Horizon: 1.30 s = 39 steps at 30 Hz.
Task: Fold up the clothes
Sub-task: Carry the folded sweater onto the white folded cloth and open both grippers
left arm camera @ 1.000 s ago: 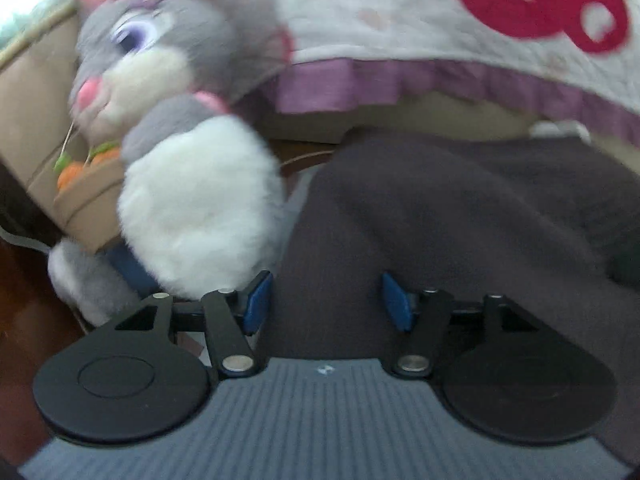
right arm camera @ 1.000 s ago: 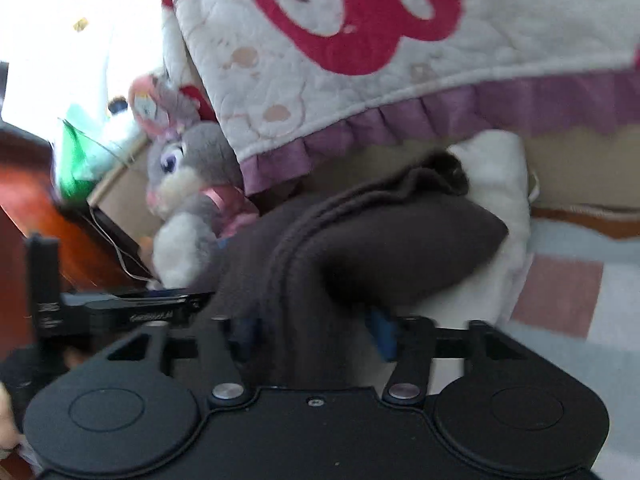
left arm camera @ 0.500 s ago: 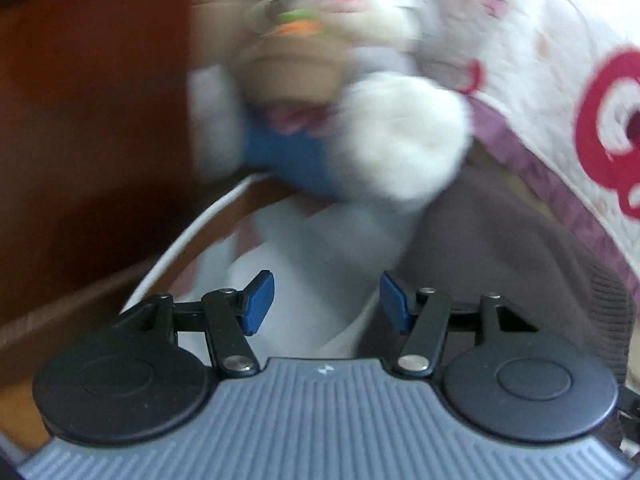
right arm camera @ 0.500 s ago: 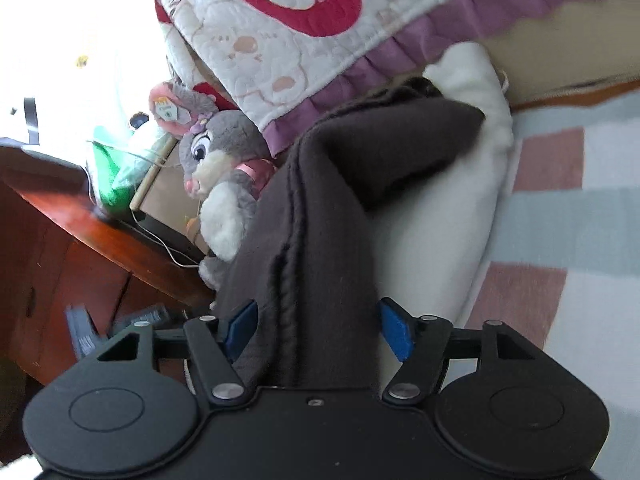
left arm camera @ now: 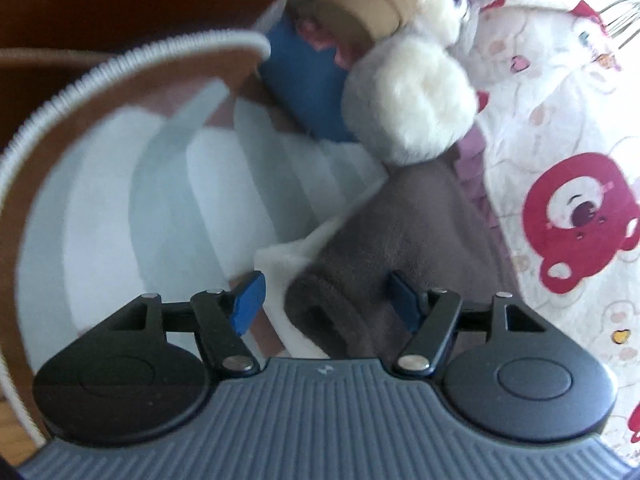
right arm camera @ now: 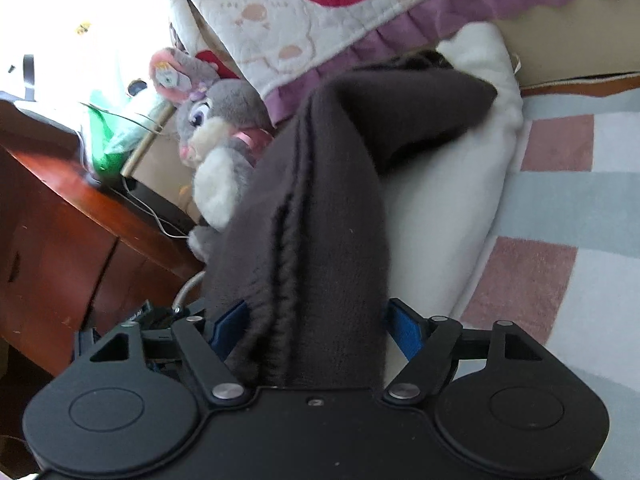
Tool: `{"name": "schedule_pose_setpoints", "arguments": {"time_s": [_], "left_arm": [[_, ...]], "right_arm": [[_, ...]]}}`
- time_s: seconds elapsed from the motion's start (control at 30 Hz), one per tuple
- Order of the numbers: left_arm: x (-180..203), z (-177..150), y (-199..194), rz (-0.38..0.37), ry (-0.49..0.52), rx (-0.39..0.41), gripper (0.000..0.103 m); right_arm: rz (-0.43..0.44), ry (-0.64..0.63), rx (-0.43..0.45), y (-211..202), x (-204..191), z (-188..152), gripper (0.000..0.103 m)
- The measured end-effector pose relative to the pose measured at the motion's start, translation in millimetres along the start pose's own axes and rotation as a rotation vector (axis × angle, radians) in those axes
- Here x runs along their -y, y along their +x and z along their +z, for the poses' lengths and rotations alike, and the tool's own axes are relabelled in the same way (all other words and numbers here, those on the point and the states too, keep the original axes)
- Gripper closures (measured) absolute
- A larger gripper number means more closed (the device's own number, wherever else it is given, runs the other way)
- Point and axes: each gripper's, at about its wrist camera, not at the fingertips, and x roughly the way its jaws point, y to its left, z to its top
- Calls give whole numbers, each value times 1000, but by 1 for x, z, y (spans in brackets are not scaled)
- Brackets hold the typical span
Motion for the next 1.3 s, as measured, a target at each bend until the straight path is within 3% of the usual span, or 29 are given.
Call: {"name": "schedule_pose_setpoints", "arguments": {"time_s": [0.03, 0.1, 0.17, 0.2, 0.3, 0.33, 0.43, 0.47, 0.53, 0.6, 0.67, 0.73, 0.8, 0.87, 0.93, 1.03, 1.1, 1.17, 1.2, 1.23, 1.27, 1.3], "left_arm": [[4, -2, 3, 13, 8, 0, 39], [19, -4, 4, 44, 68, 26, 58], [42, -1, -1, 84, 202, 49, 82], [59, 3, -5, 99, 300, 72, 85], [103, 14, -15, 149, 497, 142, 85], [113, 16, -15, 180, 526, 138, 85], [140, 7, 2, 430, 700, 81, 81], [147, -3, 4, 512, 764, 96, 80], [156, -27, -6, 579, 863, 193, 80], [166, -49, -24, 545, 919, 311, 76], [179, -65, -35, 455, 949, 377, 62], [189, -78, -35, 305, 976, 305, 57], [192, -88, -26, 173, 980, 160, 57], [192, -104, -11, 98, 977, 0, 57], [187, -126, 3, 81, 981, -106, 60], [179, -145, 7, 99, 998, -64, 60], [174, -140, 7, 87, 935, -77, 60], [169, -133, 6, 74, 864, -96, 61], [168, -131, 6, 69, 855, -111, 61], [168, -128, 8, 64, 866, -125, 61], [168, -129, 7, 59, 871, -130, 61], [167, -131, 6, 55, 873, -131, 61]], "right_arm": [[9, -11, 4, 1, -3, -1, 39], [44, -19, -3, -3, -12, 1, 57], [136, 58, -28, -10, -17, 6, 60], [202, 149, -43, -12, -15, 9, 60], [404, 579, -109, 2, 8, -2, 61], [378, 602, -128, 7, 10, -6, 60], [122, 424, -182, 21, 3, -17, 52], [86, 378, -192, 21, 0, -21, 52], [90, 314, -186, 16, -5, -27, 46], [94, 242, -167, 3, -12, -24, 42], [115, 213, -138, -12, -12, -15, 40], [156, 249, -60, -32, -2, -4, 37], [181, 335, 35, -47, 15, 7, 32], [195, 418, 109, -57, 33, 20, 24], [164, 425, 100, -45, 42, 39, 23], [109, 424, 80, -21, 54, 62, 23], [76, 427, 70, -2, 62, 73, 21], [30, 302, 113, 8, 47, 88, 21], [5, 223, 141, 12, 38, 96, 27], [-19, 145, 168, 17, 28, 104, 47], [-43, 66, 195, 21, 18, 112, 60], [-67, -13, 222, 25, 8, 120, 66]]}}
